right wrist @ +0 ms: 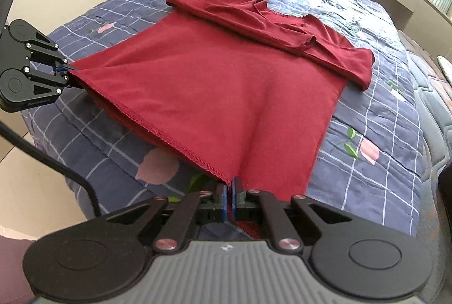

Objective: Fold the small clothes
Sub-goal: 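Lift the hem with both tools and fold it toward the collar, then carry the hem over the collar with both tools and lower it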

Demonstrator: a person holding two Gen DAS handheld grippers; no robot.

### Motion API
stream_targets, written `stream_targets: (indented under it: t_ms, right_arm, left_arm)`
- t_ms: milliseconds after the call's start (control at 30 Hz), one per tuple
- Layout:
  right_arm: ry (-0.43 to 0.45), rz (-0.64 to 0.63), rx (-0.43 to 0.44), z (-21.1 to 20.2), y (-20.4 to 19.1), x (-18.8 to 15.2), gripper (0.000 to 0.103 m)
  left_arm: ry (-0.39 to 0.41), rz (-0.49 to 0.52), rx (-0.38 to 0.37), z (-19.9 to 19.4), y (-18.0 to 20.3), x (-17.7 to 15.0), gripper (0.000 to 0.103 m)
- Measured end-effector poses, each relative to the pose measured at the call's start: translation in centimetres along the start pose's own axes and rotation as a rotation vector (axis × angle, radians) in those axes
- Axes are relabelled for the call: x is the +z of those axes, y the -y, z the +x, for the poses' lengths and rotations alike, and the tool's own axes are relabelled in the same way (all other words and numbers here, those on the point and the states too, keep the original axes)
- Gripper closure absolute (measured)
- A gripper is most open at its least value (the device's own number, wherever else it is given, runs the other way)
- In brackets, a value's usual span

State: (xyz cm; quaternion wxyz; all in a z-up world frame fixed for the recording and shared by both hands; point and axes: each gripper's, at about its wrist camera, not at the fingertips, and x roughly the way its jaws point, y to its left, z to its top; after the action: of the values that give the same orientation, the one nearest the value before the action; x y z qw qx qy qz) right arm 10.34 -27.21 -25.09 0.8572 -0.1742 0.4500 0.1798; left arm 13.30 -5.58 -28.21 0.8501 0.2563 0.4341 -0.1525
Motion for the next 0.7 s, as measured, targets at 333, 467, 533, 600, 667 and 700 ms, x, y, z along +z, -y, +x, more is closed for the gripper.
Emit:
stream_targets:
  t_ms: [333,467,533,600,667,700]
  right_arm:
    - [-0.039,0.098,0.031,-2.3,-0.6,-2.4,0.101]
    - [-0.028,0.151,0.032,-3.0,-0.5,-2.7,0.101]
    - [-0.013,0.182,0.025,-3.1,0.0,-2.2,0.101]
    - [0.009,0.194,0.018,-3.3,0.4,-1.1,0.101]
    - [0.035,0.192,0.006,-3.6,1.0,0.4,0.101]
    - [0.050,0.192,0.001,-3.8,1.4,1.2,0.101]
  left_arm:
    - [-0.024,-0.002,-0.029,-1.9,0.8,-1.0,0.100]
    - [-0.058,-0.034,-0.068,-3.1,0.7,-1.5,0.100]
    - [-0.053,-0.068,-0.073,-3.4,0.4,-1.2,0.099]
    - [-0.052,-0.119,-0.078,-3.4,-0.3,-0.6,0.099]
    - [-0.044,-0.195,-0.092,-3.5,-1.7,0.3,0.099]
    - [-0.034,-0.234,-0.098,-3.5,-2.5,1.0,0.099]
